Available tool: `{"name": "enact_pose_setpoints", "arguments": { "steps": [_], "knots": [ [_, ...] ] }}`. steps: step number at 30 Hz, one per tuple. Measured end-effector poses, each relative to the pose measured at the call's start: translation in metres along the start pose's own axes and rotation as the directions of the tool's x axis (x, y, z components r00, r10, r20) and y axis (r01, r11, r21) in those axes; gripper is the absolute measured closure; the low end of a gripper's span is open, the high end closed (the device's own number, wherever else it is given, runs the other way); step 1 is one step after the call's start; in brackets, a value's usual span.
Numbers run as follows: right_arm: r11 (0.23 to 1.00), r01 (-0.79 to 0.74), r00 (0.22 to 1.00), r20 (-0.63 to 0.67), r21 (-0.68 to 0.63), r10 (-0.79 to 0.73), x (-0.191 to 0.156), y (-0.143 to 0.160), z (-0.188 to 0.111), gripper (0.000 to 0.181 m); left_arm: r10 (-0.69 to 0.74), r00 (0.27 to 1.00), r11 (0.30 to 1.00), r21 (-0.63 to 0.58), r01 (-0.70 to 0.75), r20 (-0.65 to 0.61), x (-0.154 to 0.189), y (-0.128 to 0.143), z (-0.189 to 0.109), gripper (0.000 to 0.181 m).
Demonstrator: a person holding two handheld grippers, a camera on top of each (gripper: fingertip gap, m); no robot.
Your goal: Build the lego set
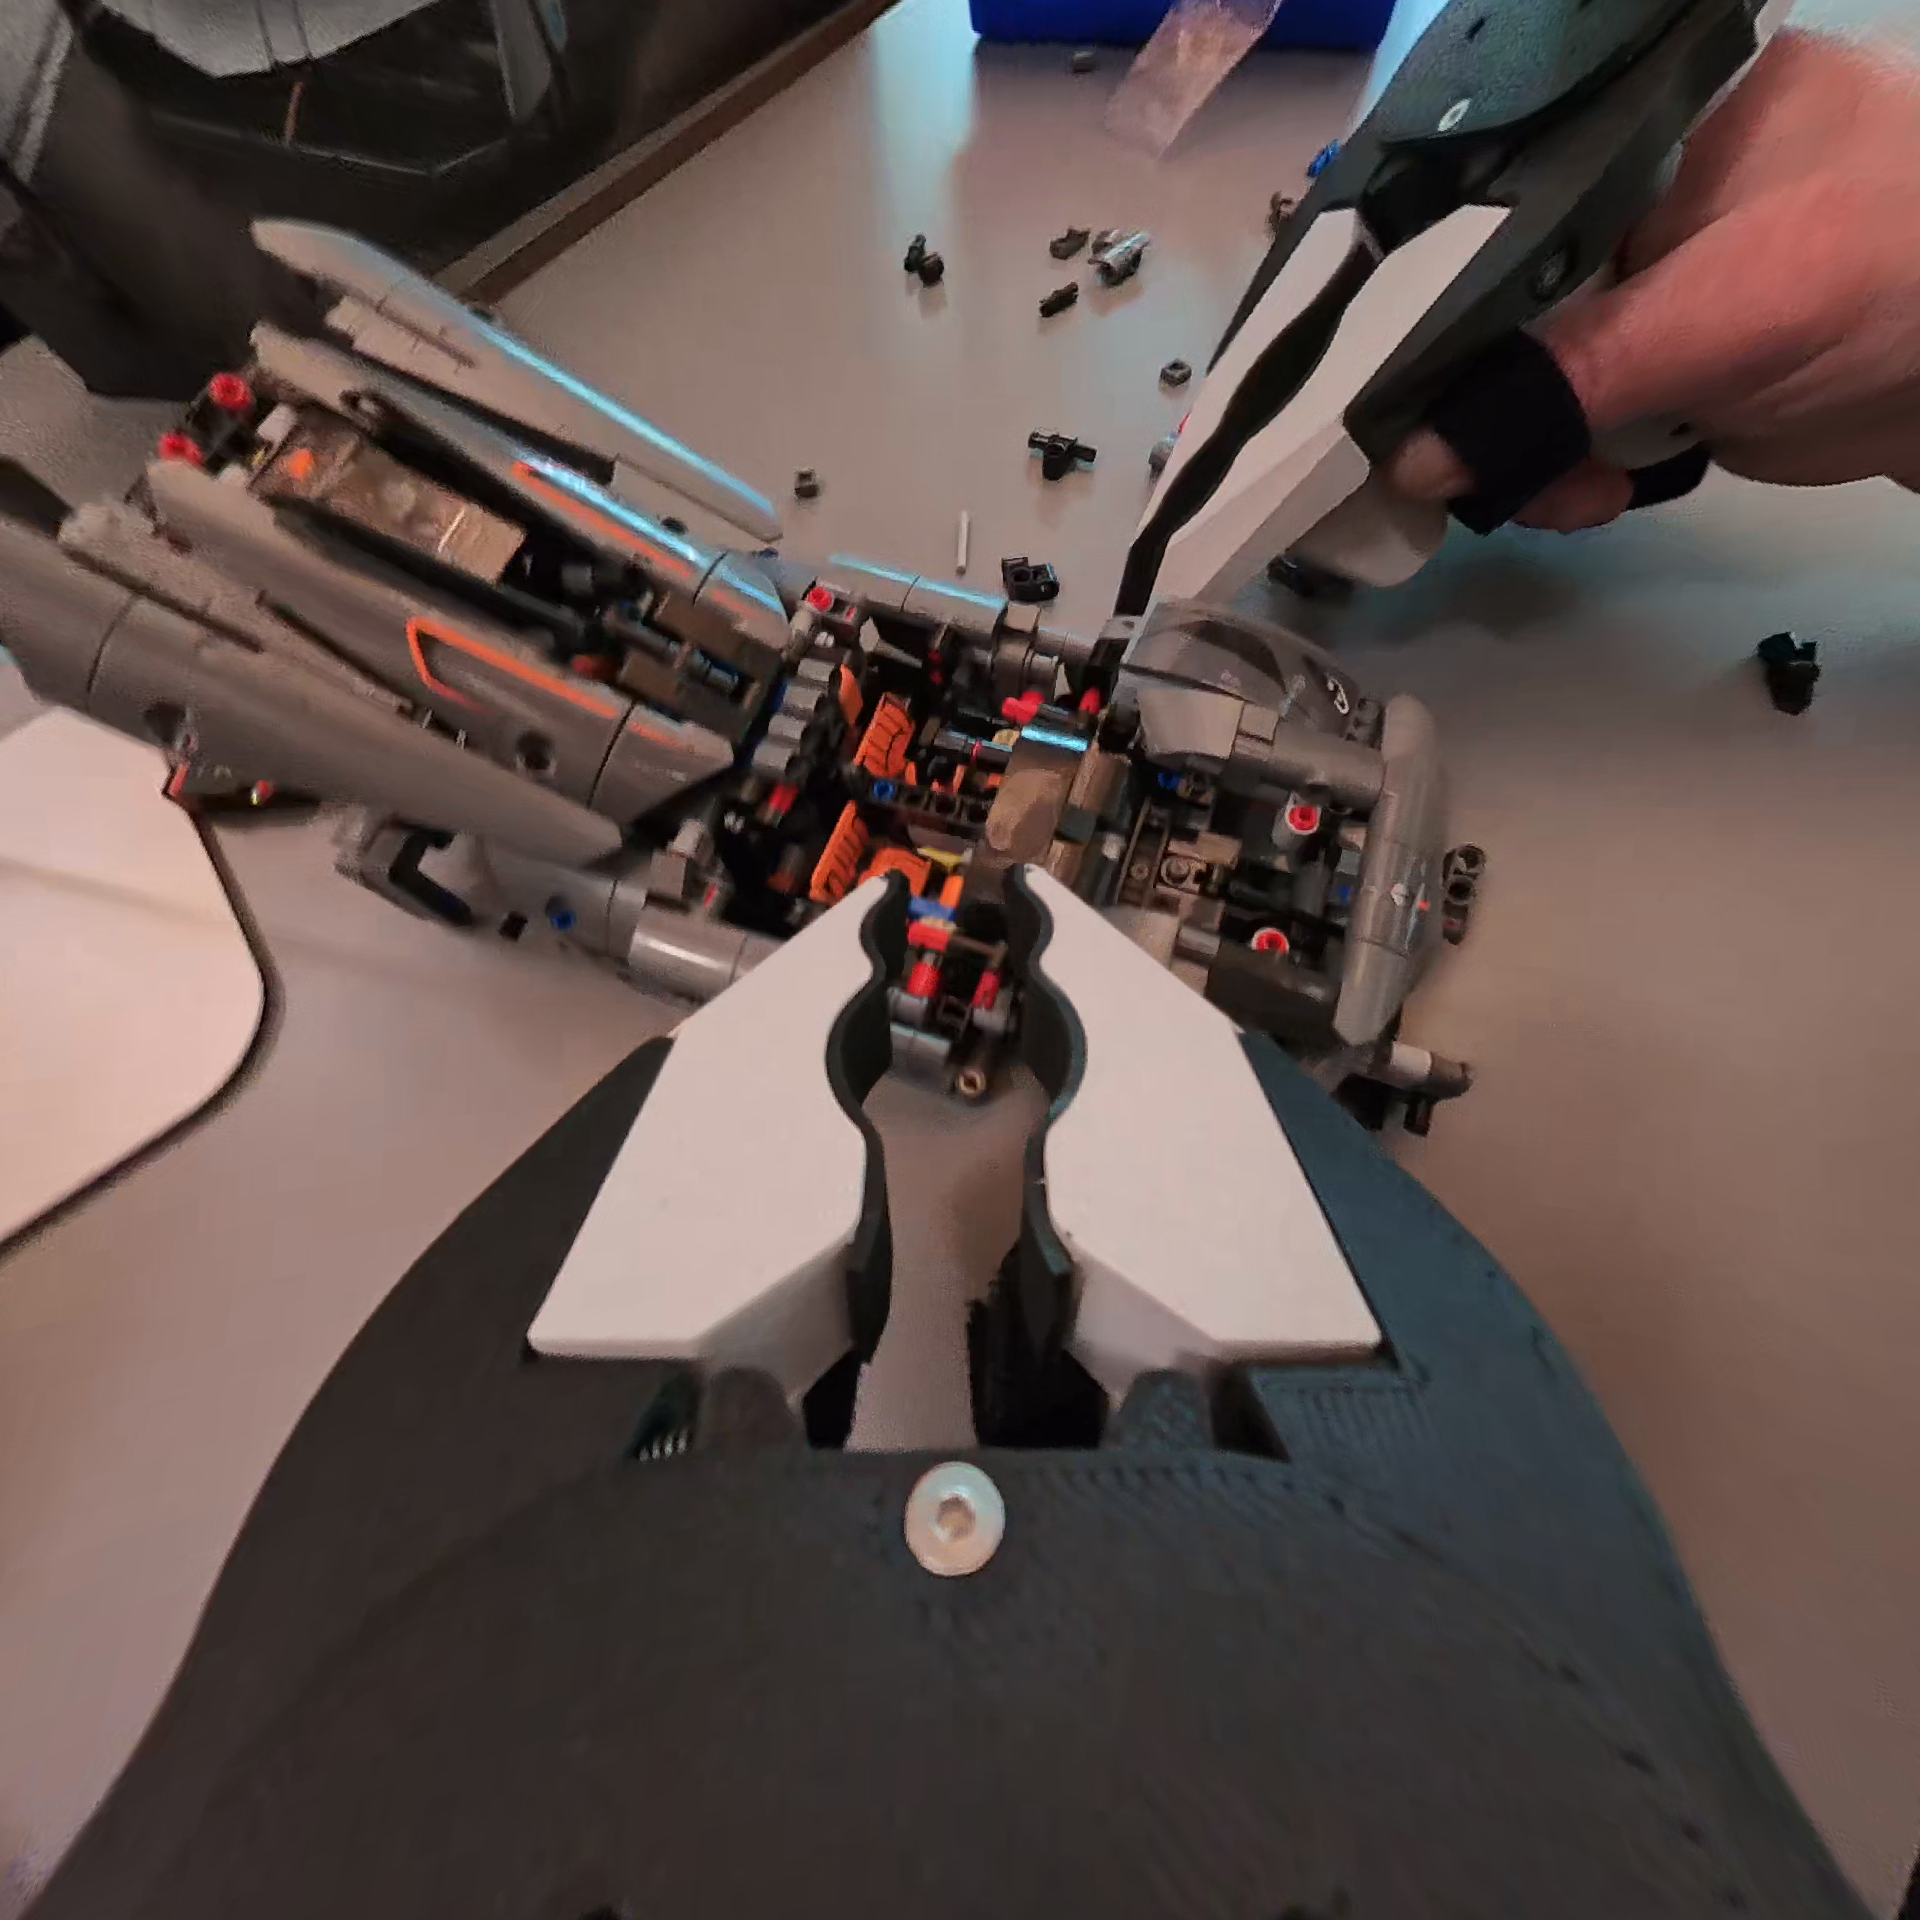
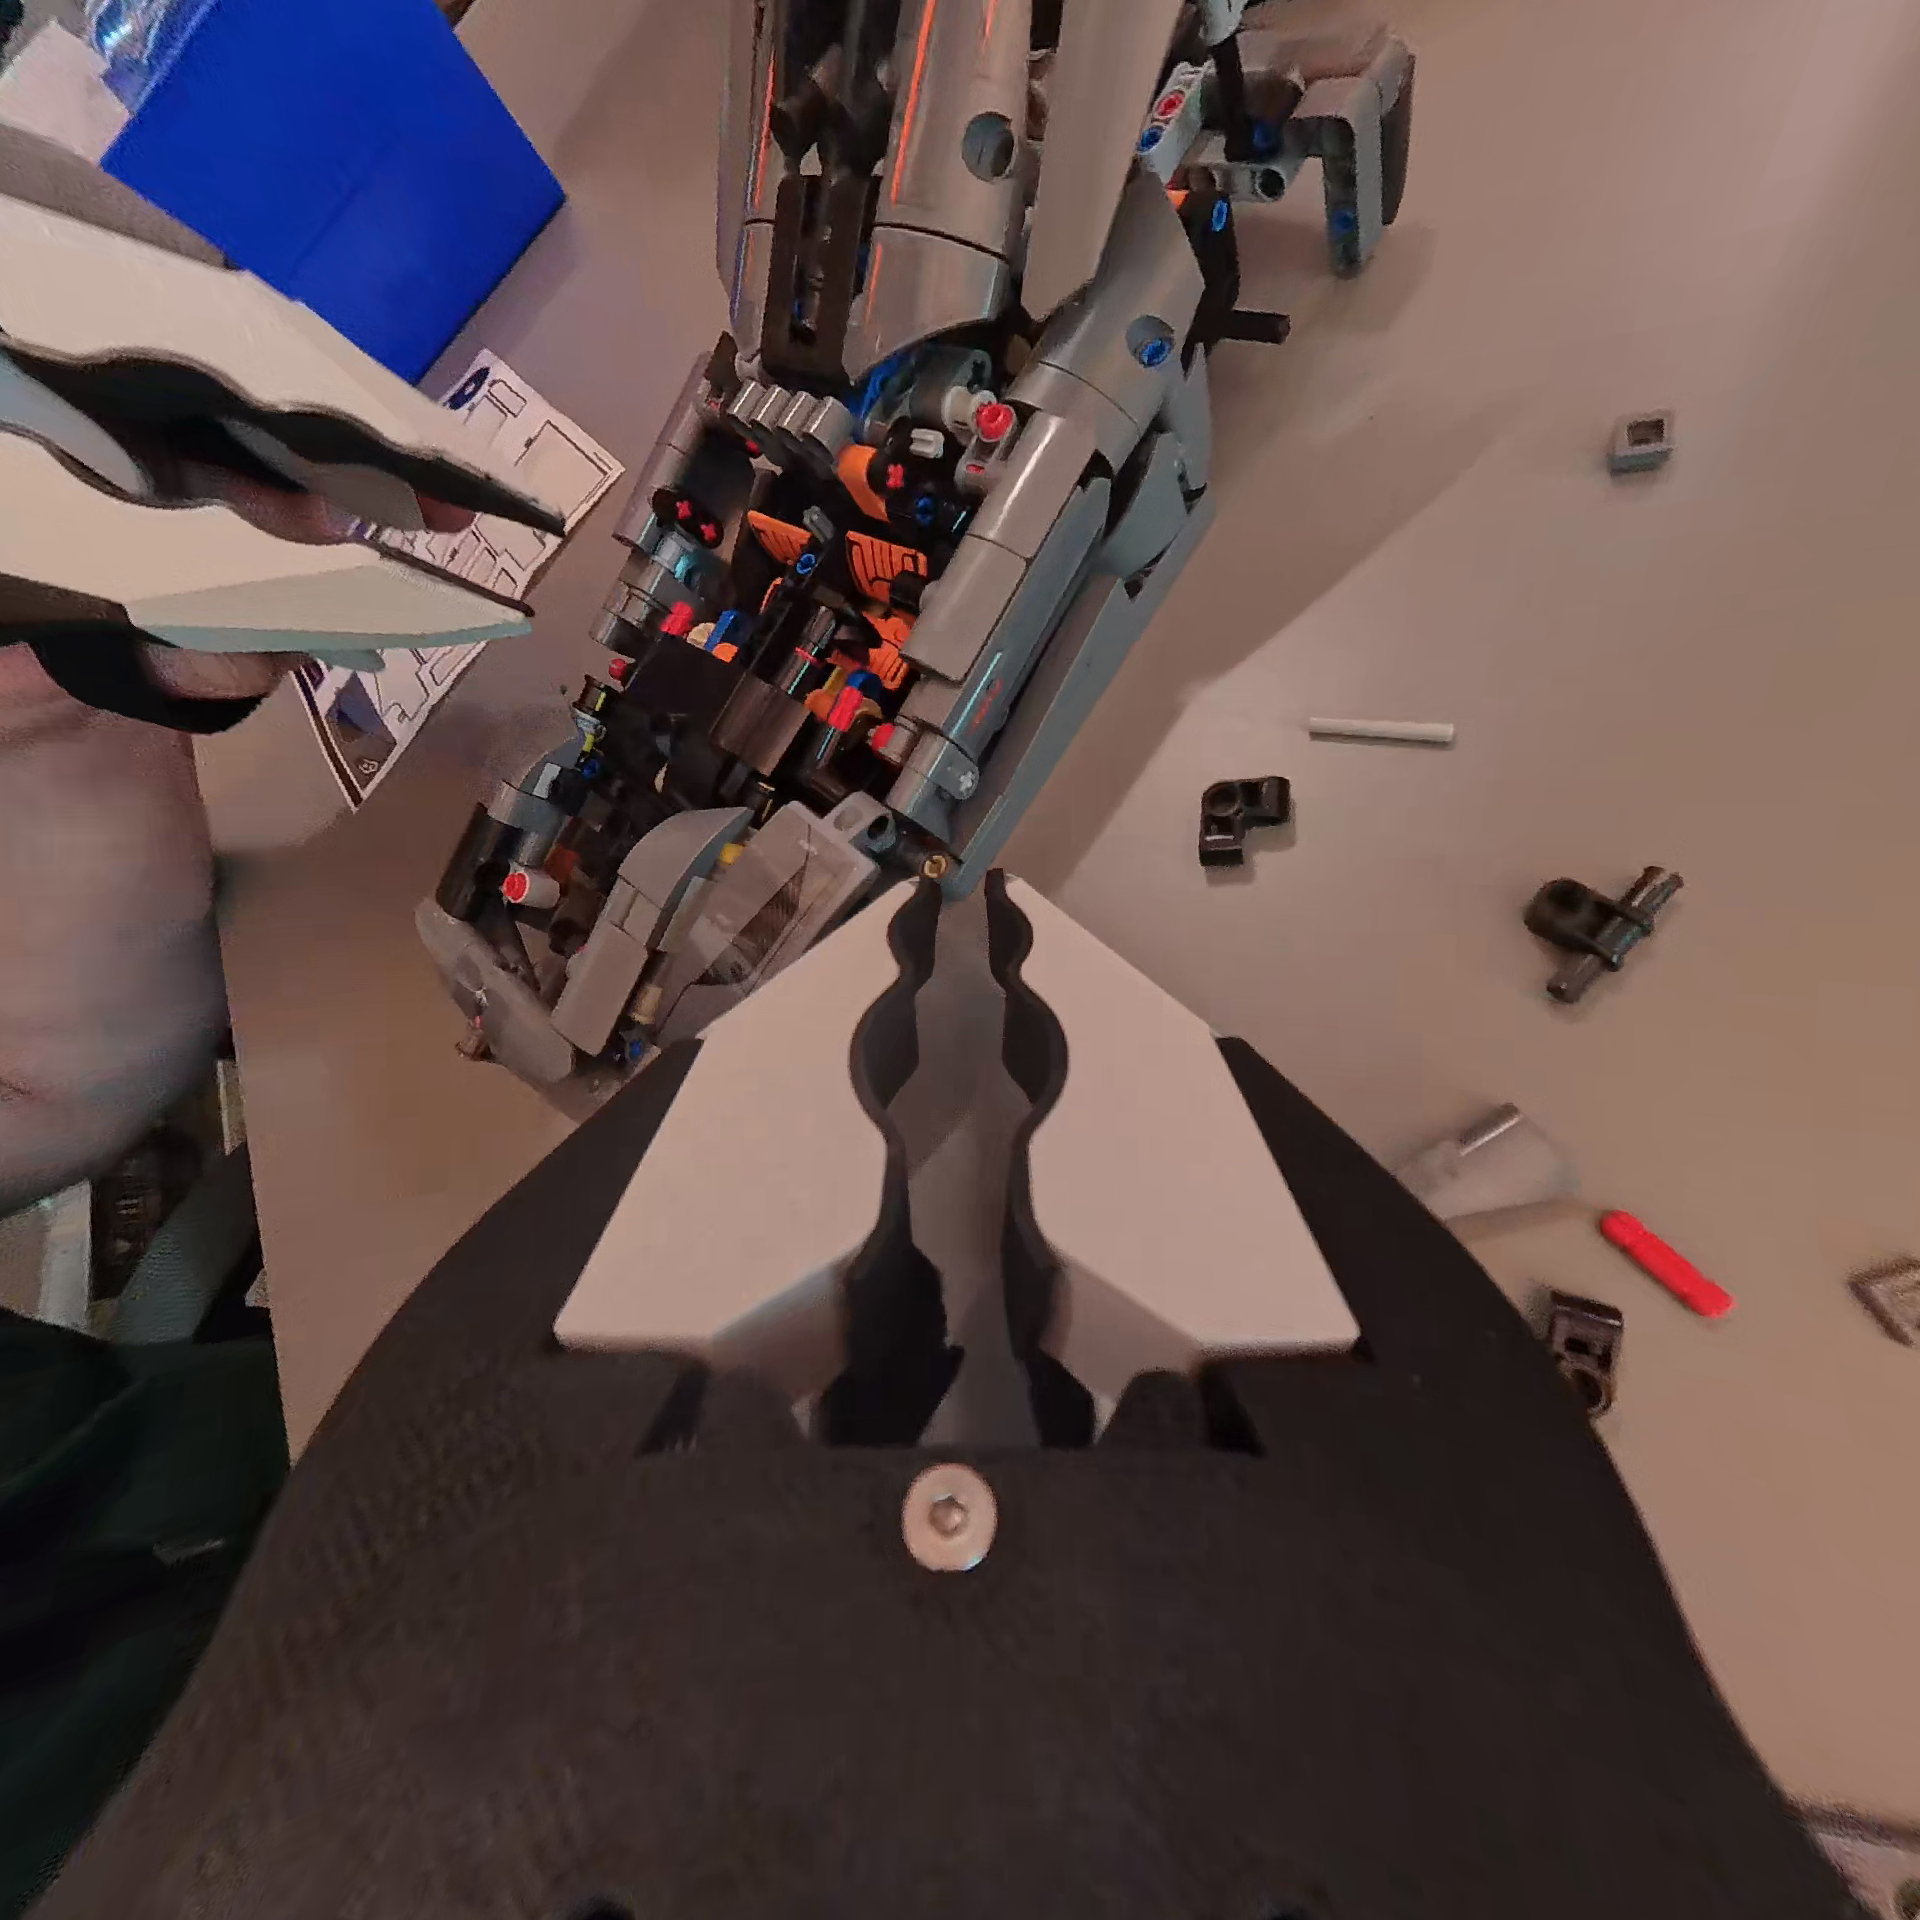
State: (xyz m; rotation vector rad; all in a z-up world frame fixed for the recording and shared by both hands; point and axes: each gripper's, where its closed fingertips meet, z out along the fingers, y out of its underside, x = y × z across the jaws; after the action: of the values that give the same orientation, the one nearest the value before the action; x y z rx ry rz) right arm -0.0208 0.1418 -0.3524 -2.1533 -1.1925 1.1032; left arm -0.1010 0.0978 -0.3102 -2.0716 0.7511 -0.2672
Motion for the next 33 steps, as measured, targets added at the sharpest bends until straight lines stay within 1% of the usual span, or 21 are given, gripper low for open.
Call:
{"name": "enact_pose_setpoints", "arguments": {
  "steps": [1, 2, 4, 6, 8, 10, 12, 13, 15, 16, 17, 19, 21, 23, 28, 33],
  "knots": [
    [1.0, 0.014, 1.0, 0.001, -0.002, -0.014, -0.001, -0.001, 0.001, 0.171, 0.032, 0.999, 0.999, -0.025, -0.032, -0.002, 0.0, -0.003, 0.005, 0.165],
    [1.0, 0.031, 1.0, 0.001, -0.003, -0.031, -0.001, -0.002, 0.002, 0.172, 0.073, 0.997, 0.996, -0.059, -0.074, -0.011, 0.001, -0.003, 0.011, 0.163],
    [0.997, 0.073, 0.997, -0.007, -0.023, -0.073, 0.001, -0.001, 0.003, 0.166, 0.132, 0.991, 0.985, -0.108, -0.135, -0.033, 0.003, -0.006, 0.021, 0.163],
    [0.994, 0.109, 0.994, 0.005, -0.019, -0.108, 0.002, -0.002, 0.003, 0.166, 0.166, 0.984, 0.976, -0.132, -0.173, -0.06, 0.004, -0.011, 0.026, 0.162],
    [0.992, 0.122, 0.992, 0.023, -0.025, -0.121, 0.001, -0.002, 0.002, 0.164, 0.164, 0.978, 0.968, -0.171, -0.185, -0.128, 0.01, -0.009, 0.034, 0.16],
    [0.99, 0.14, 0.99, 0.02, -0.017, -0.14, 0.002, -0.006, -0.004, 0.166, 0.148, 0.976, 0.963, -0.201, -0.179, -0.161, 0.011, -0.004, 0.041, 0.162],
    [0.99, 0.141, 0.99, 0.028, 0.024, -0.141, -0.001, -0.016, -0.013, 0.166, 0.111, 0.974, 0.971, -0.187, -0.148, -0.197, 0.014, -0.006, 0.042, 0.162],
    [0.991, 0.128, 0.991, 0.04, 0.026, -0.129, -0.003, -0.018, -0.014, 0.162, 0.104, 0.975, 0.973, -0.182, -0.14, -0.195, 0.013, -0.005, 0.043, 0.161],
    [0.996, 0.084, 0.994, 0.072, -0.012, -0.083, -0.008, -0.014, -0.011, 0.157, 0.075, 0.973, 0.978, -0.172, -0.114, -0.217, 0.013, -0.004, 0.041, 0.163],
    [0.999, 0.045, 0.994, 0.098, -0.031, -0.042, -0.011, -0.012, -0.008, 0.151, 0.068, 0.973, 0.98, -0.169, -0.107, -0.221, 0.013, -0.003, 0.041, 0.163],
    [0.999, 0.002, 0.991, 0.134, -0.045, 0.004, -0.014, -0.011, -0.006, 0.15, 0.062, 0.973, 0.981, -0.168, -0.101, -0.223, 0.013, -0.003, 0.041, 0.163],
    [0.997, -0.066, 0.979, 0.191, -0.048, 0.074, -0.02, -0.011, -0.002, 0.152, 0.07, 0.971, 0.981, -0.16, -0.108, -0.228, 0.013, -0.003, 0.04, 0.165],
    [0.991, -0.121, 0.962, 0.24, -0.054, 0.13, -0.024, -0.01, 0.001, 0.16, 0.074, 0.971, 0.982, -0.155, -0.111, -0.225, 0.013, -0.003, 0.04, 0.165],
    [0.984, -0.167, 0.945, 0.276, -0.057, 0.176, -0.026, -0.011, 0.001, 0.162, 0.078, 0.971, 0.982, -0.149, -0.113, -0.226, 0.013, -0.003, 0.04, 0.165],
    [0.977, -0.209, 0.925, 0.317, -0.034, 0.209, -0.026, -0.013, 0.001, 0.166, 0.102, 0.969, 0.982, -0.132, -0.134, -0.224, 0.014, -0.003, 0.04, 0.168],
    [0.98, -0.201, 0.929, 0.319, 0.007, 0.188, -0.025, -0.014, 0.001, 0.166, 0.123, 0.967, 0.981, -0.118, -0.152, -0.224, 0.014, -0.003, 0.04, 0.172]
  ]
}}
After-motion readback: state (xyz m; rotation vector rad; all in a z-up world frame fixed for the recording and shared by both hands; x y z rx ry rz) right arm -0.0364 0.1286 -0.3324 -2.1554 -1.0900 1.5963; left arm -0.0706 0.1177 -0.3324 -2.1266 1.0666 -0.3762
